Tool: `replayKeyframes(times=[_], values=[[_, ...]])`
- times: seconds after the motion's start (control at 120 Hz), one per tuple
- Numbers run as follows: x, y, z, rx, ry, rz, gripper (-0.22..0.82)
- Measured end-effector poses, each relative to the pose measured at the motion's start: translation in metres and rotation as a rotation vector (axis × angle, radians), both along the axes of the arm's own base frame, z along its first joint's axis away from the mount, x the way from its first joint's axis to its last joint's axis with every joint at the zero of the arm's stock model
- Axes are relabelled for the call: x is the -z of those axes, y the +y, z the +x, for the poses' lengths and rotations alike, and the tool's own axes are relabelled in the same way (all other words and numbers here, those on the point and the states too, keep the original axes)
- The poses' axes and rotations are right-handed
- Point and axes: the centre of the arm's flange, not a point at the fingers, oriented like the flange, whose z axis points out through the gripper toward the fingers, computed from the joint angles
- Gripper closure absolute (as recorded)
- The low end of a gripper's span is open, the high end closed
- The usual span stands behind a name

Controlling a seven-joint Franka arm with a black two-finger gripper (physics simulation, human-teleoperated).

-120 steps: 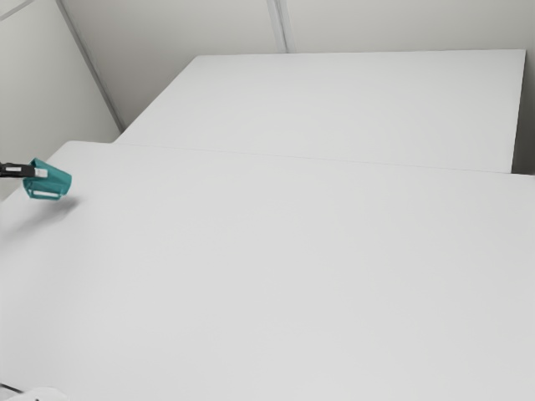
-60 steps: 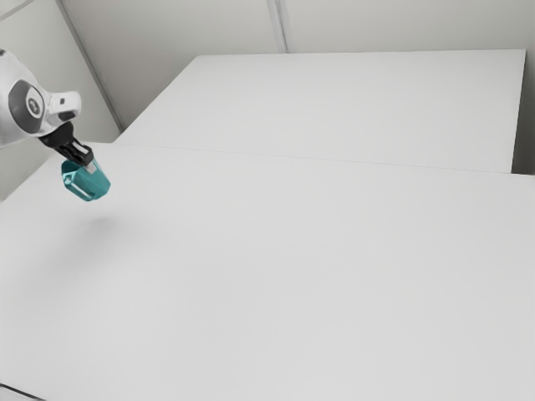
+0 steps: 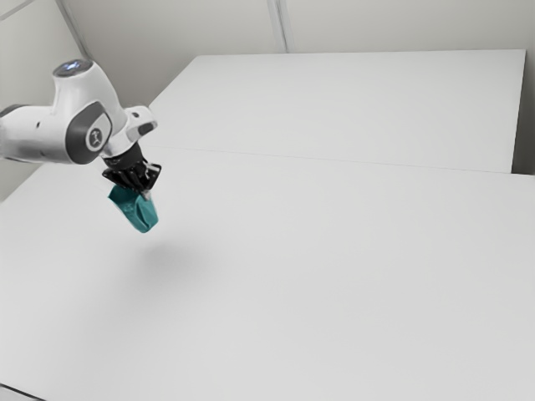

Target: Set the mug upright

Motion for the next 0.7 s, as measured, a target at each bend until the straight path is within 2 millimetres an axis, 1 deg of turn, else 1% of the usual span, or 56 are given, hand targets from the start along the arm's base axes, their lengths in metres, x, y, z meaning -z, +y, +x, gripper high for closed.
replayKeyframes(times=[0.067,0.142,0.325,0.425,0.492,0.7], values=[[0.009,-0.004,-0.011,-0.088,0.003,-0.009,0.78],[0.015,-0.009,-0.016,-0.176,-0.001,-0.019,0.78],[0.022,-0.055,-0.015,-0.308,-0.017,-0.043,0.77],[0.03,-0.071,-0.014,-0.384,-0.013,-0.053,0.77],[0.04,-0.076,-0.014,-0.438,0.0,-0.057,0.78],[0.074,-0.08,-0.011,-0.595,0.039,-0.064,0.77]])
